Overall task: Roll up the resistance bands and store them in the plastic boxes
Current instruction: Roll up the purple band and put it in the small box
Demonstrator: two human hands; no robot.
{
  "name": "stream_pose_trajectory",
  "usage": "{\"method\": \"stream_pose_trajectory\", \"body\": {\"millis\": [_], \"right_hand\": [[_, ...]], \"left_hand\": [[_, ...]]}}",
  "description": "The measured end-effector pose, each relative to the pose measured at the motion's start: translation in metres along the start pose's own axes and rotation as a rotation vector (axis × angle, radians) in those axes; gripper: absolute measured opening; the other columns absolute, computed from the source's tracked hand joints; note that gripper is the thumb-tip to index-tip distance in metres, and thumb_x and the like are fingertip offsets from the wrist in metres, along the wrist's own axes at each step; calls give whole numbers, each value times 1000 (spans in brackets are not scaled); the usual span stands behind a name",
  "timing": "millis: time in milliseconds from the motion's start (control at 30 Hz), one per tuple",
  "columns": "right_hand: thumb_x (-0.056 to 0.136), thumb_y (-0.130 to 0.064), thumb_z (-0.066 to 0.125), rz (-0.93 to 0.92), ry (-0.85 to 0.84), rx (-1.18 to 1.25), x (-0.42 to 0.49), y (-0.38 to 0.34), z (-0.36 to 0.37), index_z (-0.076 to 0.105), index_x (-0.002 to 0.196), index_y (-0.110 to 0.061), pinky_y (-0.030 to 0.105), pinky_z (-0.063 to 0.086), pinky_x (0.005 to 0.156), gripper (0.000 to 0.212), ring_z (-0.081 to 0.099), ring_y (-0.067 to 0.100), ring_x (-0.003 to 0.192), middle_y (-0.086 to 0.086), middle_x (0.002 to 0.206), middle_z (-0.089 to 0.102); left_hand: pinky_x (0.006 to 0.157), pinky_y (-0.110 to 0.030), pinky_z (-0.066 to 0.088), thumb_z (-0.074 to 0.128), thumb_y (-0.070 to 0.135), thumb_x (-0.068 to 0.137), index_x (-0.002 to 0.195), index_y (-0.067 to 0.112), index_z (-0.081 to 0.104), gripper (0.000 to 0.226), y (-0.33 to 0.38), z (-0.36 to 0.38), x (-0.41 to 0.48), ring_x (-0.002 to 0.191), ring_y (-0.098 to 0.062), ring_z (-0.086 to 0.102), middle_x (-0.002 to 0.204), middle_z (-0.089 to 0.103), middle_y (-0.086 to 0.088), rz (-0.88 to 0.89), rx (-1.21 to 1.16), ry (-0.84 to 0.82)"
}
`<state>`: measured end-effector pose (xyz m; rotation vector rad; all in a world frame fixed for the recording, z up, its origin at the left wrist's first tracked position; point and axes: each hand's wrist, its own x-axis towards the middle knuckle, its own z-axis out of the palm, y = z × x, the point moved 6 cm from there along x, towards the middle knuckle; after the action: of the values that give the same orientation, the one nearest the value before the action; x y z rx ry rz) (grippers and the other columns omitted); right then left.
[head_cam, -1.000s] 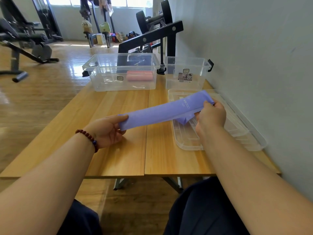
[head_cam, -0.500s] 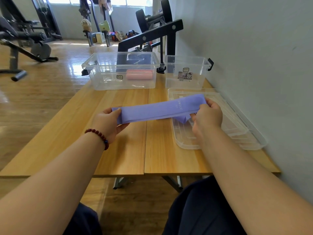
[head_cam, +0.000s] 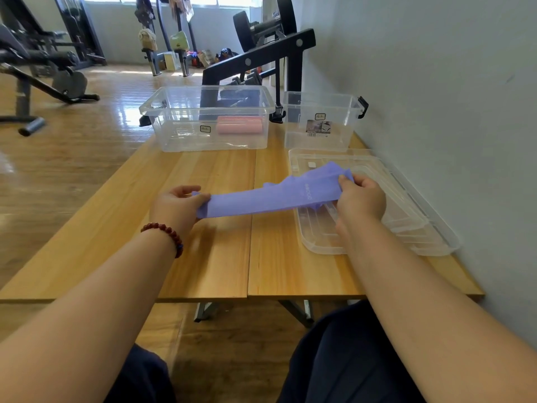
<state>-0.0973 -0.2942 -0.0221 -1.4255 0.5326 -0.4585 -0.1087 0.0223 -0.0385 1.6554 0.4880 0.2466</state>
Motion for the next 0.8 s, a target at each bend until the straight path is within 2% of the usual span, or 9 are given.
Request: {"method": "stream_pose_trajectory", "body": {"millis": [67,133,233,267,333,400,467,667,800], "right_hand": [[96,-17,60,-28,-17,-70,-3,1,3,59,87,-22,28,49,74,10,60,17,85,-6,86,61],[96,-17,59,-47,-30,-117,-4,1,5,58,87,-21,24,45,67,10,57,16,81,-5,84,59],[98,-18,58,-64,-56,-180,-6,-1,7,58,91,-18,26,43,69,7,54,14,79,-8,80,55],[99,-18,57,-77,-65,-201,-6,-3,8,57,91,-19,26,42,71,8,53,14,79,-10,78,53],[99,-18,56,-89,-76,-220,-7,-5,8,56,92,-19,27,42,72,7,53,14,80,-10,78,52],[99,-17,56,-89,-70,-237,-5,-6,7,55,94,-20,28,44,74,6,55,16,84,-6,85,57],[99,-17,56,-86,-50,-253,-1,-5,4,57,95,-21,29,47,76,6,58,18,87,-1,97,61],[98,-16,58,-40,-14,-251,7,-2,-4,67,113,-13,30,48,79,18,59,21,91,0,100,60],[98,-18,58,-58,-49,-245,6,-3,-2,66,111,-15,29,46,76,15,57,18,88,-2,98,59]], "left_hand": [[89,-38,54,73,22,86,109,19,65,24,2,-3,0,97,-21,62,111,64,-4,78,166,31],[89,-33,49,70,26,89,121,18,62,34,5,-3,-5,101,-17,58,116,62,-1,146,287,63],[105,-34,37,59,28,96,134,18,56,39,15,3,-17,130,-20,47,142,51,-4,306,479,95],[111,-35,31,53,28,99,139,19,52,40,19,11,-22,138,-20,38,151,42,-3,379,560,49],[117,-36,21,41,30,104,149,21,37,47,17,34,-32,147,-19,22,162,21,1,455,765,-171],[120,-37,8,27,38,106,156,21,13,55,2,52,-38,151,-20,3,165,0,1,427,1044,-395],[121,-38,-1,17,44,105,157,20,-1,59,-13,55,-37,151,-20,-9,164,-12,-1,338,1215,-497],[122,-39,-3,12,50,104,156,22,-7,62,-19,47,-33,151,-15,-10,163,-14,-1,266,1325,-485],[122,-40,0,12,48,104,156,23,-2,59,-16,47,-33,151,-15,-5,164,-9,-1,281,1315,-457]]}}
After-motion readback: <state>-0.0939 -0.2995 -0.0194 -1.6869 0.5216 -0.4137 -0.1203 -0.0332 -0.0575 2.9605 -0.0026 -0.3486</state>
